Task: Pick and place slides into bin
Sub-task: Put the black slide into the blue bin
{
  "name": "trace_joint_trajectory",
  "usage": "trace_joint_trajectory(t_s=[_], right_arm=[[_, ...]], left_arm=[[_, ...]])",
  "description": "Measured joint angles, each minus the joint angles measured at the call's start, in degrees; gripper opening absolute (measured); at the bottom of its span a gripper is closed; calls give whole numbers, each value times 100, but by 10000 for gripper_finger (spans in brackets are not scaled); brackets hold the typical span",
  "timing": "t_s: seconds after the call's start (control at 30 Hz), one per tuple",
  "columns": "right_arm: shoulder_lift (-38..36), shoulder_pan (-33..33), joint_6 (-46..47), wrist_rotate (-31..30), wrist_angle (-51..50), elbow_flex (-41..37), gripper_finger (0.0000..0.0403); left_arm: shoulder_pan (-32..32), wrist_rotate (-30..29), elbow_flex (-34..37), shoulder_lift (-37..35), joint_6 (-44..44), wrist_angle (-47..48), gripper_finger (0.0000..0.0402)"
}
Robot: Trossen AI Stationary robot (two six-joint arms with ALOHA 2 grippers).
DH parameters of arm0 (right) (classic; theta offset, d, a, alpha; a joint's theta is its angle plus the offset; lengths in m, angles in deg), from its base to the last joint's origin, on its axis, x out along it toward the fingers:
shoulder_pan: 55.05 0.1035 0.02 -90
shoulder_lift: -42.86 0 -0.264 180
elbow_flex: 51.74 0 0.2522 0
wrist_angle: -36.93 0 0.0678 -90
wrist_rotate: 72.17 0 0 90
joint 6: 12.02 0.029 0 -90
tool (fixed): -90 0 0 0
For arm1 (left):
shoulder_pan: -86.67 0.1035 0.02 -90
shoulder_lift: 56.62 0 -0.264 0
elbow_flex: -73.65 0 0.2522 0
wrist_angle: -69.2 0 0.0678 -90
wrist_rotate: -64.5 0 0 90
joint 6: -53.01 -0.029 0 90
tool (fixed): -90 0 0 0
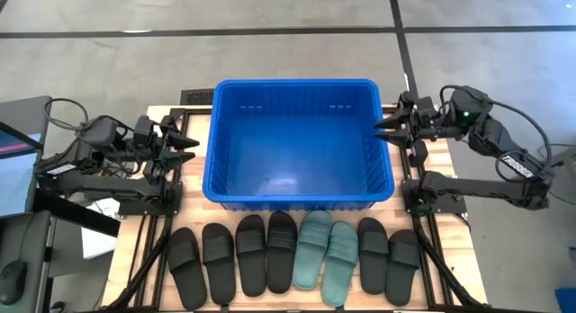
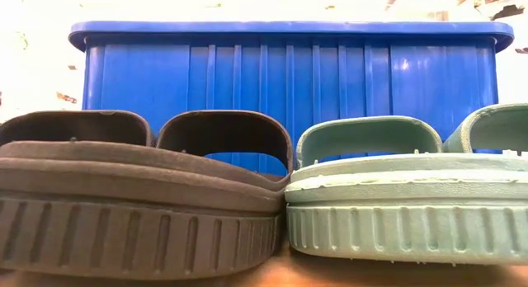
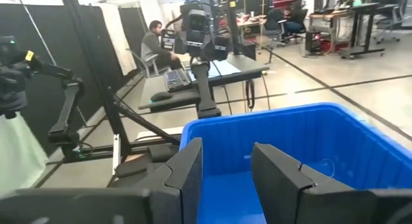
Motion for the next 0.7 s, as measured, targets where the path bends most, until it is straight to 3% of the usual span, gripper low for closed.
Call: trace_joint_trajectory(t_s=[0.17, 0.37, 0.7], right_arm=[[32, 685, 88, -563, -34, 0, 120], [111, 1338, -174, -1736, -406, 1, 120], [272, 1335, -59, -1814, -278, 7, 120]], left_arm=[[0, 103, 0, -1, 27, 10, 165], [0, 248, -2, -58, 98, 255, 165], [0, 194, -7, -227, 248, 547, 165]])
